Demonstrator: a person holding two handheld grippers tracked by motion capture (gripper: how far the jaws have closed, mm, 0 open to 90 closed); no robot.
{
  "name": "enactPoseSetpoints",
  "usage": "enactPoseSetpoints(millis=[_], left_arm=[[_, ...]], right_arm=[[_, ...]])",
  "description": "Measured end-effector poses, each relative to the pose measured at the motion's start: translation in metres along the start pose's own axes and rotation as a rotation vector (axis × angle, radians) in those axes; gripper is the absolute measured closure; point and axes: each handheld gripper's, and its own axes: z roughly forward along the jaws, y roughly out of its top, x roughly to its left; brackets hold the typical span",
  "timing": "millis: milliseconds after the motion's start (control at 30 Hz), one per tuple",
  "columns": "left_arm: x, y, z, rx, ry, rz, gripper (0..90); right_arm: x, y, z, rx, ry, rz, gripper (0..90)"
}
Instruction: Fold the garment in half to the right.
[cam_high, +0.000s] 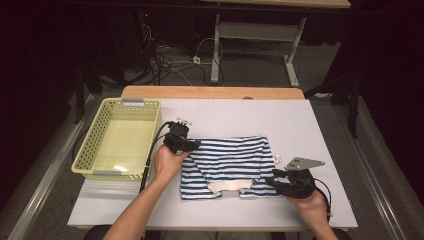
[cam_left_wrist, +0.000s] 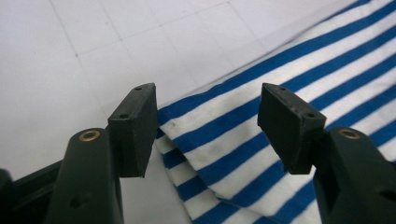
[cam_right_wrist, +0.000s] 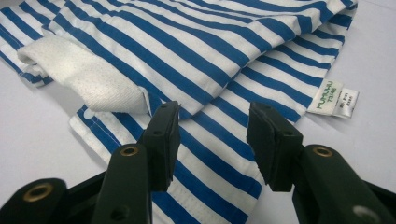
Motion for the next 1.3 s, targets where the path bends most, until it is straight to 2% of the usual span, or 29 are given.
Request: enactPoseSetpoints(millis=[133,333,400,500,633,700,833,1067,1300], left_arm=[[0.007,-0.001,0.006,0.026,0.013,-0.029,36.9],[0.012,-0.002,0.011,0.043,-0.005,-0.057,38.9],[0.012,-0.002,0.011,0.042,-0.015,-0.061,43.2],[0.009,-0.003,0.012,0.047,-0.02,-0.04,51.5],[0.005,-0.002,0.013,0.055,-0.071,-0.056,72.1],[0.007,-0.002,0.013,0.059,-0.088,-0.062,76.1],[0.007,-0.002,0.012,0.056,-0.095,-0.053,79.1],[0.008,-0.002,0.01,0.052,-0.099,-0.038,80.6],[0.007,0.001,0.004,0.03,-0.109,-0.031,81.3]], right_arm=[[0.001,0.0,0.0,-0.003,0.001,-0.004,55.1],[-0.001,0.0,0.0,0.006,0.002,0.005,55.2],[-0.001,0.0,0.0,0.003,0.002,0.0,55.1],[0.0,0.0,0.001,0.004,0.004,-0.002,55.0],[0.002,0.0,0.002,0.008,0.008,0.0,54.9],[0.002,0.0,0.002,-0.003,0.011,-0.005,54.8],[0.004,0.002,0.001,-0.026,0.015,-0.004,53.5],[0.02,0.014,0.012,-0.032,0.061,-0.048,52.2],[0.044,0.034,0.031,0.028,0.109,-0.092,54.8]])
